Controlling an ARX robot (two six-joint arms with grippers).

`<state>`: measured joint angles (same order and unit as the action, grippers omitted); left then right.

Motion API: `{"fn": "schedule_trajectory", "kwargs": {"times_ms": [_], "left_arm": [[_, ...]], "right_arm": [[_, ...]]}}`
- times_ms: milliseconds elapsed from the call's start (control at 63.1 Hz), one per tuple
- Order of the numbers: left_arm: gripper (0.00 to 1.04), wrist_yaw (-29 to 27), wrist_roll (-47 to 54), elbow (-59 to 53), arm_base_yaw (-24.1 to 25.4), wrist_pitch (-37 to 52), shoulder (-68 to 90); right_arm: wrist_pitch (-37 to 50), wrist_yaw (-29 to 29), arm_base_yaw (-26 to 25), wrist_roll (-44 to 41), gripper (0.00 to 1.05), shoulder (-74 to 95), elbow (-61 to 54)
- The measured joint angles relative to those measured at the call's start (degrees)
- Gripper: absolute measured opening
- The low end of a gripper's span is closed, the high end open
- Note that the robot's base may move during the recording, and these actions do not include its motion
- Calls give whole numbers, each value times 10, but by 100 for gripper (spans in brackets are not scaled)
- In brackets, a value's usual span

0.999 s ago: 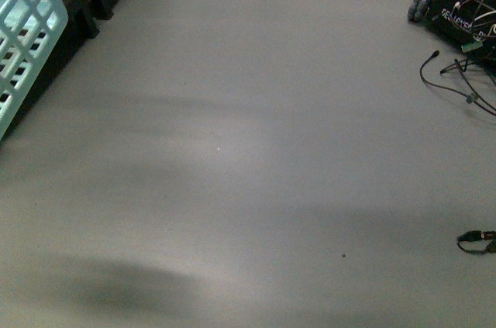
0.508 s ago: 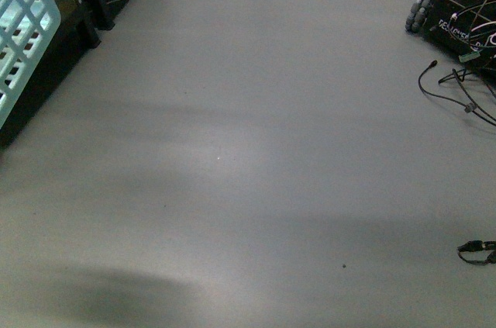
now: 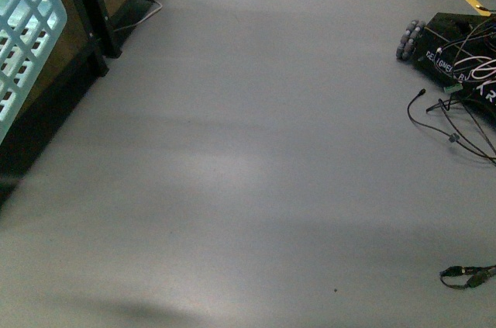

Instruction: Pick lemon and mango into basket

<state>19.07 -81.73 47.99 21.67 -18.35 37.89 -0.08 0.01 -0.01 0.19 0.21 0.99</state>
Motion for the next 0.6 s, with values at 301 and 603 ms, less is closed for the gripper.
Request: {"fn": "schedule_trajectory", "kwargs": {"times_ms": [301,603], "left_arm": [[27,0,0,0,0,0,0],[27,0,0,1,0,0,0]], "right_arm": [[0,0,0,0,96,0,0],[0,0,0,0,96,0,0]]}}
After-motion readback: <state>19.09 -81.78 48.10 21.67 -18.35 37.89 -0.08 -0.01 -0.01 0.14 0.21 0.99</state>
